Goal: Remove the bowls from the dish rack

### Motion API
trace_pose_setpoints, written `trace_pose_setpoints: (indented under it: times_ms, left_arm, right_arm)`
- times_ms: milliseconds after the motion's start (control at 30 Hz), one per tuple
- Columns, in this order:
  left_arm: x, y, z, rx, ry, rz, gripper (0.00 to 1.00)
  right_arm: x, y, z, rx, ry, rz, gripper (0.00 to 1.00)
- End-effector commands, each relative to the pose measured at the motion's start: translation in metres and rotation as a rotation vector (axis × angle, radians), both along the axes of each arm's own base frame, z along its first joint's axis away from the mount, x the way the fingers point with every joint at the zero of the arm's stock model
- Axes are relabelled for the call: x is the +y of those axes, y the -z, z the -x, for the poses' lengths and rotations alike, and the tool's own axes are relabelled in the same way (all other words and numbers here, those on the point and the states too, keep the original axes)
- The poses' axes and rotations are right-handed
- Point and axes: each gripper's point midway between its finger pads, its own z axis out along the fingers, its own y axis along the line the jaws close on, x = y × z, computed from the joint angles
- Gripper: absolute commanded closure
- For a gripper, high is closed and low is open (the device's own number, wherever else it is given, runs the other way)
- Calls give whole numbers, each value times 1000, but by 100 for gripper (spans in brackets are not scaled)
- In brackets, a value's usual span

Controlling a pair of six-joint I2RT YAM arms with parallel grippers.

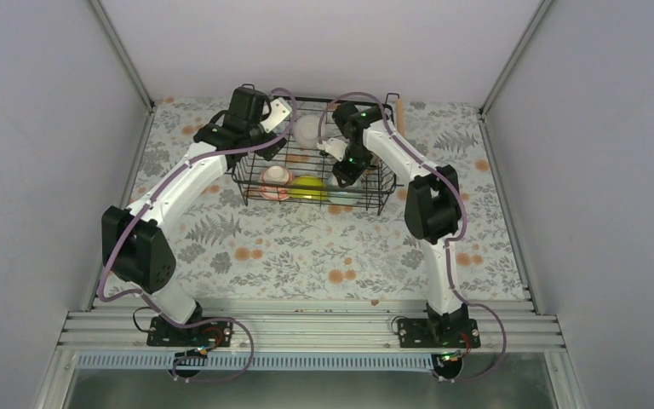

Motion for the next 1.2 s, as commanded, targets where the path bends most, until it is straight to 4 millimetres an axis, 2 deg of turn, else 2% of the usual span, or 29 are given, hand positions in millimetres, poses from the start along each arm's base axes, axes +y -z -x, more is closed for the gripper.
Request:
trace_pose_setpoints:
  times_ms: [0,200,400,533,633,733,867,967,1067,1167]
  left_arm:
    - [0,3,0,7,-10,15,0]
    - [-5,-7,-3,-6,-1,51,0]
    - [-28,-52,3,-34,91,205,0]
    - [-43,-79,7,-16,171,338,0]
    - [-52,-85,7,36,227,446,0]
    - [-62,-73,7,140,292,545,0]
    - [-78,-34,4,300,354,615,0]
    - [-91,-14,7,392,402,663,0]
    - [-98,-4,8,457,430,704,0]
    - [-103,-3,9,506,475,758,0]
  right_arm:
    - [4,-13,-3,-33,7,10,78]
    - [8,-41,-22,-136,38,-28,83]
    - [18,-94,-40,-279,59,-128,83]
    - [17,-112,-47,-332,85,-160,83]
    - [15,-129,-52,-369,105,-203,83]
    - [14,-151,-54,-418,118,-259,83]
    - [11,-174,-55,-465,127,-310,81]
    - [9,-186,-56,-486,137,-336,81]
    - [7,-196,-57,-506,144,-361,81]
    - [9,-201,-58,-514,144,-385,81]
